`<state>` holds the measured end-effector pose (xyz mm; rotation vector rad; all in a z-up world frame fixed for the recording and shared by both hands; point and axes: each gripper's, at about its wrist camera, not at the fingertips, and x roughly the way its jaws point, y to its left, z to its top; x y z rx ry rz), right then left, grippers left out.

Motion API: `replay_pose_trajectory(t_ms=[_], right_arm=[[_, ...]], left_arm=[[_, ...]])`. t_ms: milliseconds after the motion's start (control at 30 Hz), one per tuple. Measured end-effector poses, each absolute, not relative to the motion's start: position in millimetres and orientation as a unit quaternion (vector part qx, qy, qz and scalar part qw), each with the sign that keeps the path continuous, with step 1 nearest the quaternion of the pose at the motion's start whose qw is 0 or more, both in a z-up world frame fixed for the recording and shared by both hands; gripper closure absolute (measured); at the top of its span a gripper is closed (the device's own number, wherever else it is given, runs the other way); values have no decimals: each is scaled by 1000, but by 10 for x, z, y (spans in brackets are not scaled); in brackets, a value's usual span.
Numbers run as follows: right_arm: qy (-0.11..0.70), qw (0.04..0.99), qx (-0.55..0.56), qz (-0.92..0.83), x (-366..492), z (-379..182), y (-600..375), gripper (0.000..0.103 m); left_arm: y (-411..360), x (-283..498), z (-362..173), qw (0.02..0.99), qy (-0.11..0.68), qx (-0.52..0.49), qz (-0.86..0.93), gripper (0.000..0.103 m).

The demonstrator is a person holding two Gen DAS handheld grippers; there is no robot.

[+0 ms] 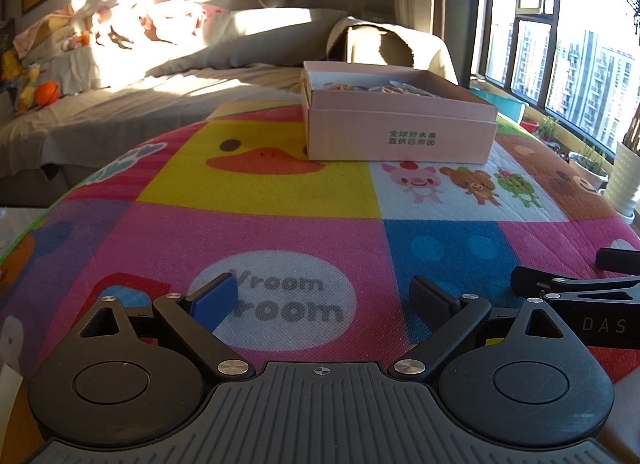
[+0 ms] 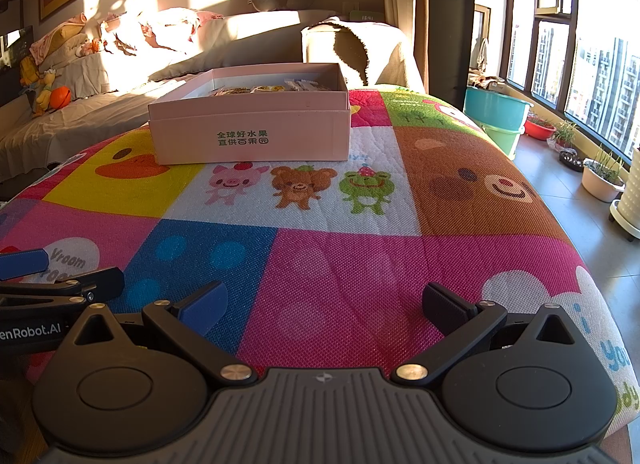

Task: Organize objects

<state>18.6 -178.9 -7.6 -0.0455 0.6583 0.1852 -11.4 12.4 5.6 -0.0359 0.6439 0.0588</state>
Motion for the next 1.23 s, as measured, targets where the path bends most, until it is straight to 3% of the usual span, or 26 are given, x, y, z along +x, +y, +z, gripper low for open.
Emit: replay_pose_trajectory(t_ms=[1233], right_arm=[[323,942,-22,91,188,-78,-1790,0]], left_arm=[[128,-116,50,948,316,-16,25,6]])
